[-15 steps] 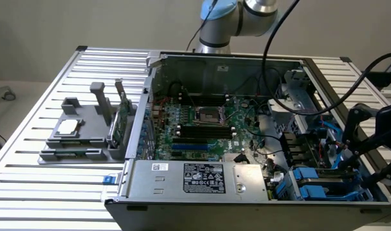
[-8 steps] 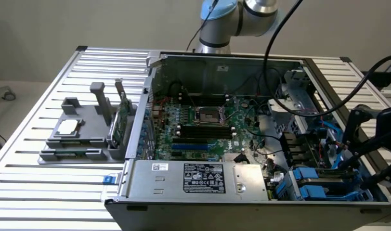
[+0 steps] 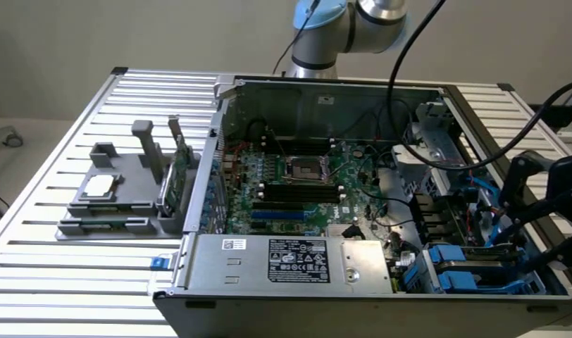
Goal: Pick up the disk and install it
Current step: 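Insert the second disk wire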
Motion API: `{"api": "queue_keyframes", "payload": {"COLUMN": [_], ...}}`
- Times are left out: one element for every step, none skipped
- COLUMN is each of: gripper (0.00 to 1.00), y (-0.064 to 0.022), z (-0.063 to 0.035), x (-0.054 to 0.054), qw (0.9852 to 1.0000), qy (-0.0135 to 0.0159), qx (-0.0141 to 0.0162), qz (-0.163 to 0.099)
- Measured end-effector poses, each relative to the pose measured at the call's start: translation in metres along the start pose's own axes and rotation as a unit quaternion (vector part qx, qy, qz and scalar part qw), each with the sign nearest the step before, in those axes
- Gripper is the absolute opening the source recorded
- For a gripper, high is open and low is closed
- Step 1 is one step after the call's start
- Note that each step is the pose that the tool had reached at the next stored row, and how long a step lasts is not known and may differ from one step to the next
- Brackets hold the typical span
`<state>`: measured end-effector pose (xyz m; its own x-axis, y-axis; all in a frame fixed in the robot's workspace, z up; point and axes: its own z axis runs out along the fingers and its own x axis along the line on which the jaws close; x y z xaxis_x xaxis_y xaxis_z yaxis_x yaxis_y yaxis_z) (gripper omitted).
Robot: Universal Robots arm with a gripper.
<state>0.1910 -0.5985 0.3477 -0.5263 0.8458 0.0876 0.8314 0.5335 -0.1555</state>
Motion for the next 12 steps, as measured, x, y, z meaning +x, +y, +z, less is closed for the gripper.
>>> {"api": "queue_keyframes", "payload": {"gripper": [0.43, 0.43, 0.43, 0.43, 0.43, 0.43, 0.43, 0.43, 0.43, 0.43, 0.43, 0.43], "y": [0.0000, 0.0001, 0.0001, 0.0002, 0.0002, 0.0002, 0.0002, 0.0002, 0.0001, 0.0000, -0.0001, -0.0001], "z": [0.0004, 0.0009, 0.0014, 0.0020, 0.0027, 0.0036, 0.0047, 0.0058, 0.0070, 0.0082, 0.0093, 0.0104], "x": [-0.0001, -0.0002, -0.0003, -0.0004, -0.0006, -0.0009, -0.0013, -0.0017, -0.0023, -0.0028, -0.0033, -0.0037], "qw": [1.0000, 1.0000, 0.9999, 0.9999, 0.9998, 0.9997, 0.9996, 0.9995, 0.9993, 0.9992, 0.9990, 0.9988], "qy": [0.0016, 0.0031, 0.0045, 0.0059, 0.0071, 0.0079, 0.0086, 0.0092, 0.0098, 0.0104, 0.0110, 0.0117], "qx": [-0.0010, -0.0019, -0.0027, -0.0036, -0.0043, -0.0048, -0.0052, -0.0055, -0.0059, -0.0063, -0.0066, -0.0070], "qz": [0.004, 0.008, 0.011, 0.016, 0.020, 0.023, 0.027, 0.031, 0.035, 0.039, 0.043, 0.047]}}
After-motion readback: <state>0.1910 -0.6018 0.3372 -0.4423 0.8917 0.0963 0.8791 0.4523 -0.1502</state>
